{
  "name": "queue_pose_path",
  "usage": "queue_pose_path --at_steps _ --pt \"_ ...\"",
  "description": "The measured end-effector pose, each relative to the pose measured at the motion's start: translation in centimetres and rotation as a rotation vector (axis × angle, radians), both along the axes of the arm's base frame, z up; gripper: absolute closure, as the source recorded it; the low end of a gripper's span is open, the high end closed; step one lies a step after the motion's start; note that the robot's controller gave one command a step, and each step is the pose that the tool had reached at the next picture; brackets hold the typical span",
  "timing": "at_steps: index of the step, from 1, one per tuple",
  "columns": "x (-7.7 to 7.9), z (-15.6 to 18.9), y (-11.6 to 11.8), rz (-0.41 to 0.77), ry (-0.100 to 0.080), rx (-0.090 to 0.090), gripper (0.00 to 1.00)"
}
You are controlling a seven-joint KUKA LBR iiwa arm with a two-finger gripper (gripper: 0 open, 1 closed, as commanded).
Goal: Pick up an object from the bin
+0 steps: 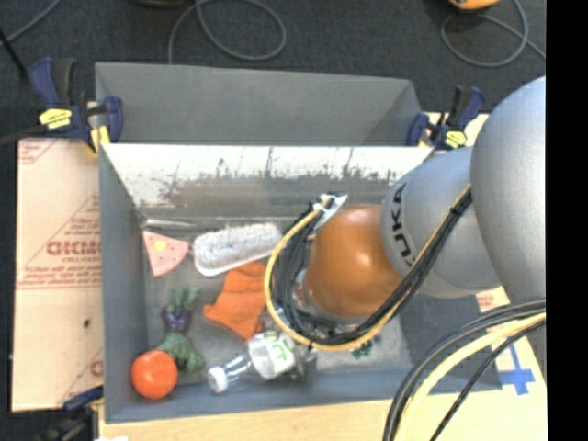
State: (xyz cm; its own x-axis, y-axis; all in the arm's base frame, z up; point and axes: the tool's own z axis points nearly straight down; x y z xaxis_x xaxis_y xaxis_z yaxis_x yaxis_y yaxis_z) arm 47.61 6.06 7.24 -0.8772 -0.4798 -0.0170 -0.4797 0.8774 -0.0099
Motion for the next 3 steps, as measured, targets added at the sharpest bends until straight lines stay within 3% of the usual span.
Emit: queue_pose_path --at_steps 2,3 --pt "-0.1 0.5 0.0 0.000 0.003 0.000 1.00" --pt "-0.3 2.5 0.0 0.000 0.009 -0.002 1.00"
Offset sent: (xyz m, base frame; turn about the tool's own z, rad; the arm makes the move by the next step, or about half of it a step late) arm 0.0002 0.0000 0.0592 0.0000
